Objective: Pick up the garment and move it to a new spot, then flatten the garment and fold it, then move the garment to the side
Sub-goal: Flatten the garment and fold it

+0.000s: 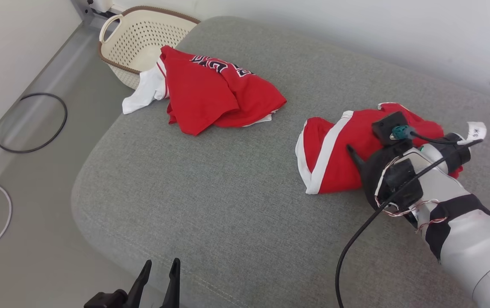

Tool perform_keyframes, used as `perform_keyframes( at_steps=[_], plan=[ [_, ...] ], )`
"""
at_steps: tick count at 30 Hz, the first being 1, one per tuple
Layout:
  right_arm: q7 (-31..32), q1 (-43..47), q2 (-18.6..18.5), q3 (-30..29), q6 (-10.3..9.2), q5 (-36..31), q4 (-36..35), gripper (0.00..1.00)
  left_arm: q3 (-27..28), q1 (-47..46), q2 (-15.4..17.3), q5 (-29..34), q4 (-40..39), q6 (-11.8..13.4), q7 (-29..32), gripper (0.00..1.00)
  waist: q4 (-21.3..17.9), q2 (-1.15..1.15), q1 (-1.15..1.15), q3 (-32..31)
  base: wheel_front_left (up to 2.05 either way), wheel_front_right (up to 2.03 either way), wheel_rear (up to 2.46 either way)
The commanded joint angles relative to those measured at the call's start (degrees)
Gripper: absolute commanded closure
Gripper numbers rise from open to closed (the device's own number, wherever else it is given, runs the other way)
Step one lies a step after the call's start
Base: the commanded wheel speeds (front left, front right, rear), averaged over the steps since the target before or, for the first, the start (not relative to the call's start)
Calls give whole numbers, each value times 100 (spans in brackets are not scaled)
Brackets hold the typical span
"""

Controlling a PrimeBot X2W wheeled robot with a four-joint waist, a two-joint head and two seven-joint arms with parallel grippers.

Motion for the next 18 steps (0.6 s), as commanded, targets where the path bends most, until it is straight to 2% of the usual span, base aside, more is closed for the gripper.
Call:
perform_keyframes(
  at_steps=[1,8,9,11,18],
  plan=[
    [29,-58,3,52,1,-27,47,0,-9,35,3,-29,-6,18,-7,0,29,0,-1,35,0,0,0],
    [309,-157,89,281,1,104,403,0,-78,-90,2,-93,-29,41,-7,0,77,0,-1,117,0,0,0],
    [308,-176,92,299,1,114,438,28,-82,-89,3,-96,-35,44,-7,0,80,0,-1,123,0,0,0],
    [285,-180,117,302,1,158,522,100,-80,-95,2,-102,-38,46,-7,0,78,0,-1,130,0,0,0],
    [-275,-198,159,218,1,286,640,100,-13,-52,3,-67,-20,50,-7,0,-21,0,-1,106,0,0,0]
  ],
)
